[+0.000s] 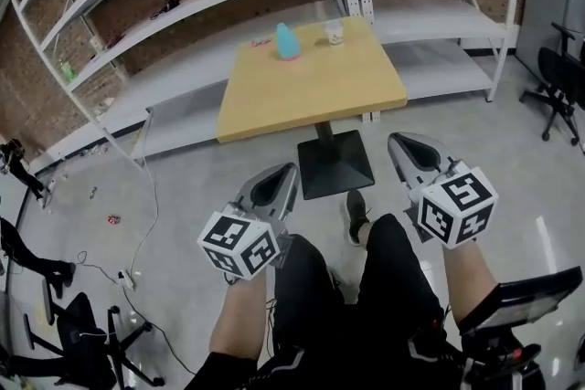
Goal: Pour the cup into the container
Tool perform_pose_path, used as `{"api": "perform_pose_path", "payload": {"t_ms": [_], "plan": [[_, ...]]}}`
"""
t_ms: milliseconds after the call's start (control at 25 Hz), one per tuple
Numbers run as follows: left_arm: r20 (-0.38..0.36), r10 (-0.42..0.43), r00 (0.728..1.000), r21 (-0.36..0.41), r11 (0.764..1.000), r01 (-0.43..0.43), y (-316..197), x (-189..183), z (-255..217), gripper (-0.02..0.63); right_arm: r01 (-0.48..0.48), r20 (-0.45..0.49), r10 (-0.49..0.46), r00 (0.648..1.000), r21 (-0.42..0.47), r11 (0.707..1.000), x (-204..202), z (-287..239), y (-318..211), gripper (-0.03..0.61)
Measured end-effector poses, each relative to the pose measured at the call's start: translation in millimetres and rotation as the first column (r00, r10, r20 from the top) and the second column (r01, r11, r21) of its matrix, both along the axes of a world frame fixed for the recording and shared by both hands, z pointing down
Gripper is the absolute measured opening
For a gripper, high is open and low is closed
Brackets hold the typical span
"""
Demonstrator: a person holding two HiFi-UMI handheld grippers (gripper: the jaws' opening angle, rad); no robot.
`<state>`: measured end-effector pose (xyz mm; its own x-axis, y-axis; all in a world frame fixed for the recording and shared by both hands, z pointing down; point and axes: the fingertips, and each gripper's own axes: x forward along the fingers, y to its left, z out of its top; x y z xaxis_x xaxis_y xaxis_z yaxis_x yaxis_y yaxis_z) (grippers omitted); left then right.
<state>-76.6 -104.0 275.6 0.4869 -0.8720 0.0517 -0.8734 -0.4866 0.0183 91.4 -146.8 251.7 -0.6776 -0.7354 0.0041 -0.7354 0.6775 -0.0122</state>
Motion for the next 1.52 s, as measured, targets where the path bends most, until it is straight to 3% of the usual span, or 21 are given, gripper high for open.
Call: {"api": "perform_pose_path", "payload": {"t_ms": [320,440,680,880,1160,1360,1520], "plan": [[-0.014,-0.006,1.000,0.033,0.999,0.007,-165,-57,-10,-0.002,-0.018,0.016,0.017,1.000,0.041,0.999,-51,-12,-176,0.006],[-0.022,-0.012,1.000,0.037,0.999,0.013,-225,-78,-12,-0.002,0.000,0.008,0.000,1.000,0.034,0.999,-72,-14,-239,0.070],[-0.014,0.000,1.000,0.051,0.999,0.001,-326,-107,-11,-0.002,0.004,-0.017,-0.003,1.000,0.036,0.999,-104,-6,-348,0.128],[0.003,-0.001,1.000,0.005,1.000,0.001,-399,-117,0,-0.002,0.009,-0.042,-0.009,0.999,0.003,1.000,-110,5,-424,0.186],[0.117,0.071,0.991,0.017,0.997,-0.073,-459,-121,1,-0.002,0.004,-0.044,-0.007,0.999,-0.081,0.997,-116,25,-506,0.272],[0.116,0.140,0.983,-0.004,0.990,-0.141,-487,-114,13,-0.002,0.019,-0.080,-0.031,0.996,-0.156,0.988,-120,53,-547,0.293],[0.099,0.179,0.979,-0.057,0.983,-0.174,-503,-115,37,-0.002,0.014,-0.173,-0.043,0.984,-0.163,0.987,-128,65,-566,0.318]]}}
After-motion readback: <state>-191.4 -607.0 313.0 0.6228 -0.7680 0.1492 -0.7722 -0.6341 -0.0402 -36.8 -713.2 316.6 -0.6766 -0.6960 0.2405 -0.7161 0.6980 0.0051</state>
